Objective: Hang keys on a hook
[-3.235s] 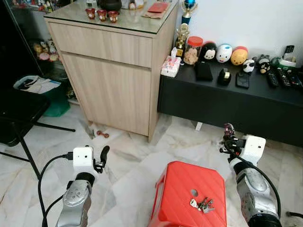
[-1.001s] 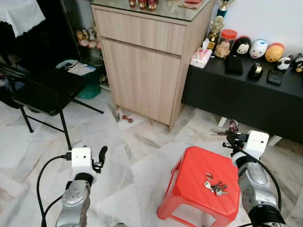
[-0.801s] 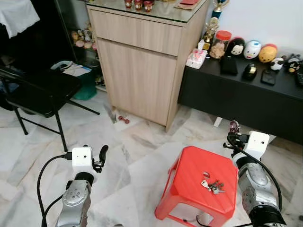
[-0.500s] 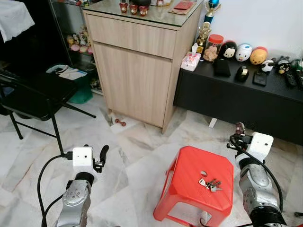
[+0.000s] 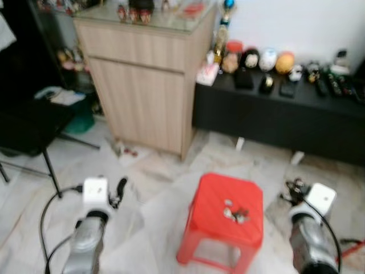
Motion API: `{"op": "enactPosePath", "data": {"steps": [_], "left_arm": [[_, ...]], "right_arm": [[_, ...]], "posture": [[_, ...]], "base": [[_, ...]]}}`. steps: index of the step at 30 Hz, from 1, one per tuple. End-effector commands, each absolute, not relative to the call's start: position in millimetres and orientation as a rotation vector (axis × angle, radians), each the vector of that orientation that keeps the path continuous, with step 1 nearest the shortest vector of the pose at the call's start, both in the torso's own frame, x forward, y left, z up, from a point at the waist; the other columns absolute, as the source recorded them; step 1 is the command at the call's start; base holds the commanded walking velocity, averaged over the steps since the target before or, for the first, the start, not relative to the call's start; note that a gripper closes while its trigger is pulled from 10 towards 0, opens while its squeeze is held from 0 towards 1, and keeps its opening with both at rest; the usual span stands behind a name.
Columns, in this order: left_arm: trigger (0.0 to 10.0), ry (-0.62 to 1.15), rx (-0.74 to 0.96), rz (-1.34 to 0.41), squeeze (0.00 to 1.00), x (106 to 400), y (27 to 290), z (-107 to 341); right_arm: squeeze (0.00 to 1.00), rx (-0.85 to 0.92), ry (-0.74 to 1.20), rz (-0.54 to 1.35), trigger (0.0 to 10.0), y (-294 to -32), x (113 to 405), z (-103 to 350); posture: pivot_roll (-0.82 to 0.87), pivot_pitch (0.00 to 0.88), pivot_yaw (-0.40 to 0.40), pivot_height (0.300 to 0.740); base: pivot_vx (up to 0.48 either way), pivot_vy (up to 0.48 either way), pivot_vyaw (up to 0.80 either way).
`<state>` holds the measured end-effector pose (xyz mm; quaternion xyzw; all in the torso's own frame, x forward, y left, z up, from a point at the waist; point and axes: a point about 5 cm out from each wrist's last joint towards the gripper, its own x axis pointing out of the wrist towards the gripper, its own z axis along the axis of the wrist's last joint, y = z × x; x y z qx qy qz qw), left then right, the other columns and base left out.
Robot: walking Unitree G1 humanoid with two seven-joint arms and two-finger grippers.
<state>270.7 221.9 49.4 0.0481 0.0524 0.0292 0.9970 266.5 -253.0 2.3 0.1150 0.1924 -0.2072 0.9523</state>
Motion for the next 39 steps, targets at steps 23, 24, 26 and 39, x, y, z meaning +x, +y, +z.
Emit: {"op": "enactPosePath", "data": {"steps": [23,24,26,39], "left_arm": [[10.0,0.12,0.107,0.054,0.0,270.9,220.0,45.8],[10.0,0.12,0.107,0.054,0.0,270.9,220.0,45.8],[10.0,0.118,0.109,0.051,0.0,271.8,219.4,46.3],[10.0,0.112,0.1,0.054,0.0,274.9,216.9,45.8]], "right_arm": [[0.0,0.216,0.456,-0.462,10.0,-257.0,250.7,-11.7],[0.0,0.216,0.456,-0.462,10.0,-257.0,250.7,-11.7],[0.0,0.249,0.484,-0.485,10.0,-256.1,247.1,-16.4],[0.0,0.231,0.985,-0.416,10.0,-232.3,183.4,-76.8]], "posture": [[-0.08,0.063,-0.033,0.74],[-0.08,0.063,-0.033,0.74],[-0.08,0.06,-0.033,0.74],[-0.11,0.044,-0.047,0.74]], "base": [[0.0,-0.265,0.0],[0.0,-0.27,0.0],[0.0,-0.266,0.0],[0.0,-0.265,0.0]]}}
